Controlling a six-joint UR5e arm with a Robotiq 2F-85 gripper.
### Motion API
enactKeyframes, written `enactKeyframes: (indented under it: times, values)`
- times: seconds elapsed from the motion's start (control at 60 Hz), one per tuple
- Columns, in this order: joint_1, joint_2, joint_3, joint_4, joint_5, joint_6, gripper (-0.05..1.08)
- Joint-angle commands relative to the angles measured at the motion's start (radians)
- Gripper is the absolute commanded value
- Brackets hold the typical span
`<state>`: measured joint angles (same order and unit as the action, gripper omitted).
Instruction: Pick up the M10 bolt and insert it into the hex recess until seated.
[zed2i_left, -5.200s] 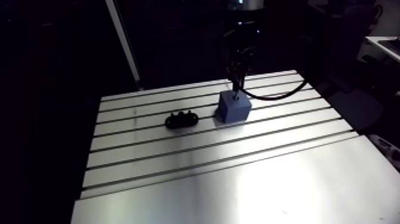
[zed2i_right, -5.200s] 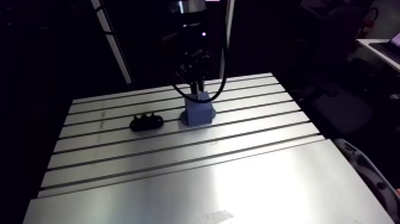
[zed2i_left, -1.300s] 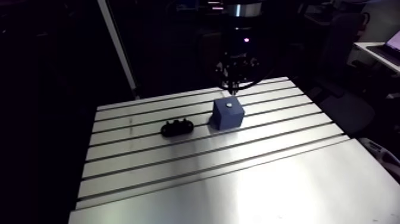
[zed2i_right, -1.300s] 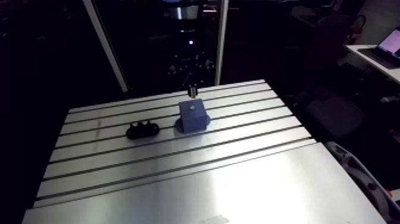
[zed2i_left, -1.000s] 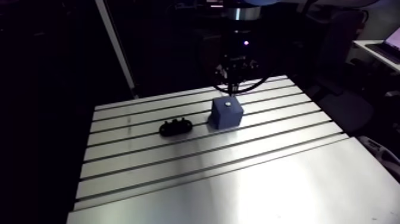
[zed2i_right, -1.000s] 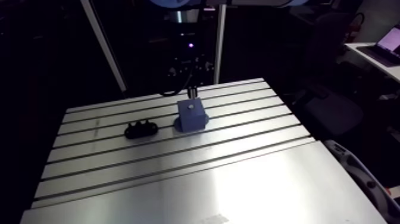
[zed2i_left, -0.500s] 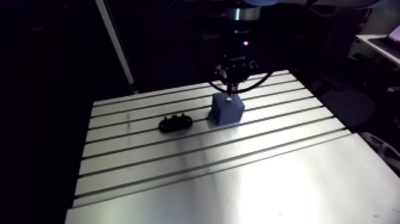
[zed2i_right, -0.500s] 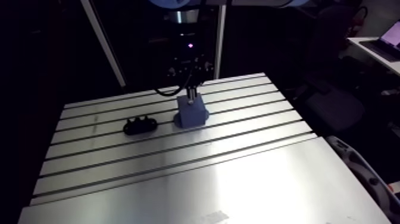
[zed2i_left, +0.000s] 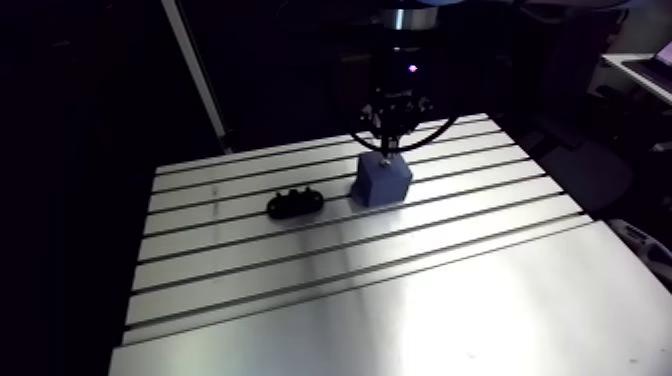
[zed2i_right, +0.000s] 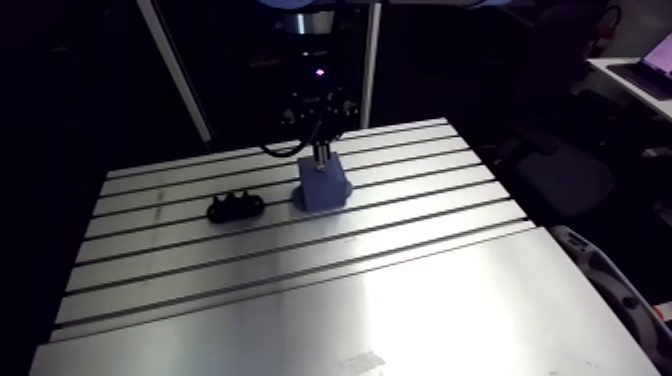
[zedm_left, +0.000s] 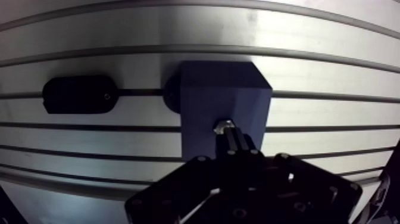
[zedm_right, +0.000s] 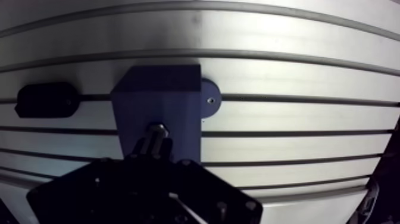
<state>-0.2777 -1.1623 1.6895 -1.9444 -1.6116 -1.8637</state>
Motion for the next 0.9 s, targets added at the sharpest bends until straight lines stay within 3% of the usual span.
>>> enactKeyframes:
  times: [0.017, 0.9]
  values:
    - [0.002, 0.0, 0.006, 0.002, 0.002, -0.001, 1.07]
    - [0.003, 0.002, 0.009, 0.0, -0.004, -0.005, 1.07]
